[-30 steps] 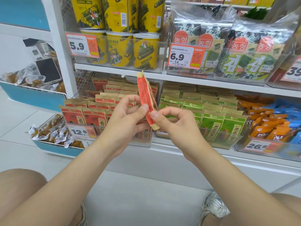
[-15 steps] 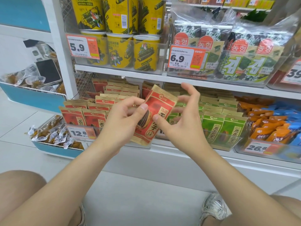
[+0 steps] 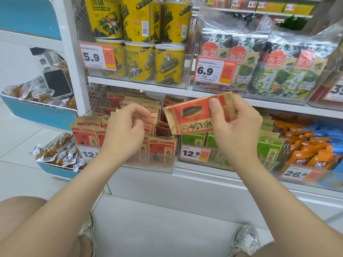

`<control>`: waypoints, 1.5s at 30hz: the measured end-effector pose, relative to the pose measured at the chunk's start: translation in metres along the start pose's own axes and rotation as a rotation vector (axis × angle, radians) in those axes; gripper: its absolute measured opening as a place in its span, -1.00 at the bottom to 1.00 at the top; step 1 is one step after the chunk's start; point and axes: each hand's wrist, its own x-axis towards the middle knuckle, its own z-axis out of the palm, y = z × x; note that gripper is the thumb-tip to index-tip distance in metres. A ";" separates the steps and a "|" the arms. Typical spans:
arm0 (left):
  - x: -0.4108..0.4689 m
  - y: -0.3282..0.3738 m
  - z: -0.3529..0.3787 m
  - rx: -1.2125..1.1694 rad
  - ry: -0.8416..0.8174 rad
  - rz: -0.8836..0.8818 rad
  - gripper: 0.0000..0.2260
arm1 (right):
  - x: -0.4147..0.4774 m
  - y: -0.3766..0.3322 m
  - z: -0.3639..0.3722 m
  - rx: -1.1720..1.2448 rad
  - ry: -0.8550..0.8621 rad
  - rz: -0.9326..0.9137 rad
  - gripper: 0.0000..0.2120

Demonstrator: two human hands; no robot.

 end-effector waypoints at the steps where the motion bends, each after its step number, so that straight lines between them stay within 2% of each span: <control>1: 0.003 -0.001 -0.001 0.064 -0.053 -0.006 -0.70 | 0.003 0.000 0.001 -0.016 0.010 -0.019 -0.78; 3: 0.007 0.000 -0.001 0.207 -0.173 0.034 -0.71 | 0.010 0.003 0.006 -0.039 -0.011 -0.054 -0.79; 5: 0.011 0.000 0.001 0.399 -0.277 0.150 -0.65 | 0.017 0.007 0.014 -0.092 -0.059 -0.127 -0.83; 8: 0.018 -0.002 0.001 0.613 -0.420 0.296 -0.59 | 0.024 0.012 0.028 -0.145 -0.213 -0.193 -0.86; 11: 0.025 -0.008 0.002 0.726 -0.547 0.316 -0.63 | 0.028 0.015 0.040 -0.188 -0.382 -0.256 -0.84; 14: 0.025 -0.015 0.002 0.790 -0.608 0.334 -0.65 | 0.031 0.012 0.051 -0.221 -0.513 -0.341 -0.76; 19: 0.025 -0.027 0.001 0.744 -0.574 0.351 -0.73 | 0.035 0.011 0.075 -0.431 -0.716 -0.404 -0.85; 23: 0.027 -0.034 0.003 0.705 -0.547 0.343 -0.78 | 0.029 0.015 0.089 -0.482 -0.910 -0.371 -0.73; 27: 0.025 -0.034 0.004 0.701 -0.509 0.368 -0.77 | 0.034 0.017 0.094 -0.624 -0.871 -0.385 -0.79; 31: 0.023 -0.033 0.007 0.723 -0.490 0.368 -0.77 | 0.035 0.015 0.101 -0.692 -0.947 -0.471 -0.89; 35: 0.022 -0.030 0.008 0.749 -0.486 0.361 -0.75 | 0.036 0.020 0.107 -0.728 -0.959 -0.470 -0.81; 40: 0.021 -0.028 0.008 0.764 -0.488 0.343 -0.75 | 0.038 0.018 0.108 -0.724 -0.983 -0.519 -0.84; 43: 0.022 -0.025 0.006 0.733 -0.494 0.324 -0.75 | 0.040 0.018 0.109 -0.803 -0.923 -0.583 -0.86; 45: 0.022 -0.024 0.006 0.717 -0.499 0.312 -0.74 | 0.038 0.019 0.112 -0.823 -0.958 -0.580 -0.88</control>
